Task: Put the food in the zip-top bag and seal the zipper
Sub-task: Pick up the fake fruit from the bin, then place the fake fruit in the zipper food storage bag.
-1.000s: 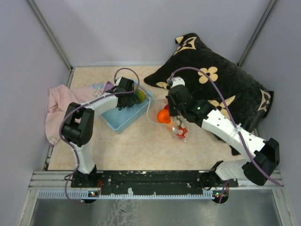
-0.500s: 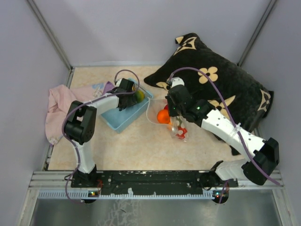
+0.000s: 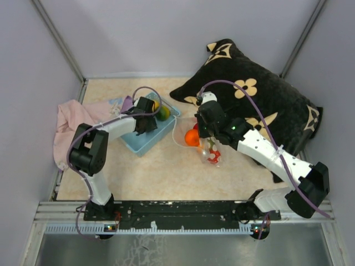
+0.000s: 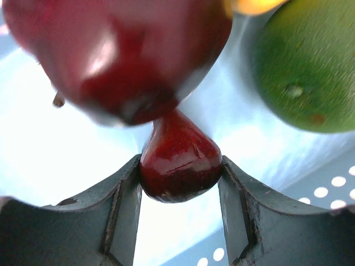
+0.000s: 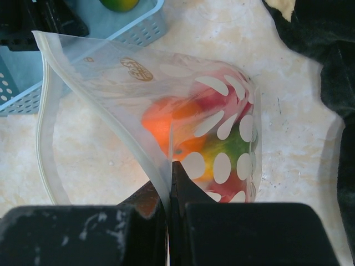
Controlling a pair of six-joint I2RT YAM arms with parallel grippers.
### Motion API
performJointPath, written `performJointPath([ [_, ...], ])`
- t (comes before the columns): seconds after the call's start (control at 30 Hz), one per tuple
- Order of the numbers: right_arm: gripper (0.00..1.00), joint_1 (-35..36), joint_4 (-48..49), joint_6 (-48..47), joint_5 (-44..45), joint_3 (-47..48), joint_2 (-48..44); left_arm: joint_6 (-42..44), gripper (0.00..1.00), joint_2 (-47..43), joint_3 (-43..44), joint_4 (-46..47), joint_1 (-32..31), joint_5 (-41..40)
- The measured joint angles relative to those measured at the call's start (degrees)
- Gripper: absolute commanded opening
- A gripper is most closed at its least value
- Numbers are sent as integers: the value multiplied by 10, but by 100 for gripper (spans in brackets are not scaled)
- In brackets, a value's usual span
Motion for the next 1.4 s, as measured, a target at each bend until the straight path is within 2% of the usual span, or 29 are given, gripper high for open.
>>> performJointPath([
  [0.27, 0, 0, 2, 4, -1, -15, -6, 5, 50, -67, -54, -18, 0, 20],
  [0.77, 0, 0, -1, 4, 0, -15, -6, 41, 51, -262, -138, 6, 1, 80],
  [1.17, 0, 0, -3, -1, 6, -12, -6, 102, 50, -385, -152, 55, 1, 248],
  [1.4, 0, 0, -37, -26, 19, 45, 11, 127, 50, -421, -152, 74, -4, 350],
])
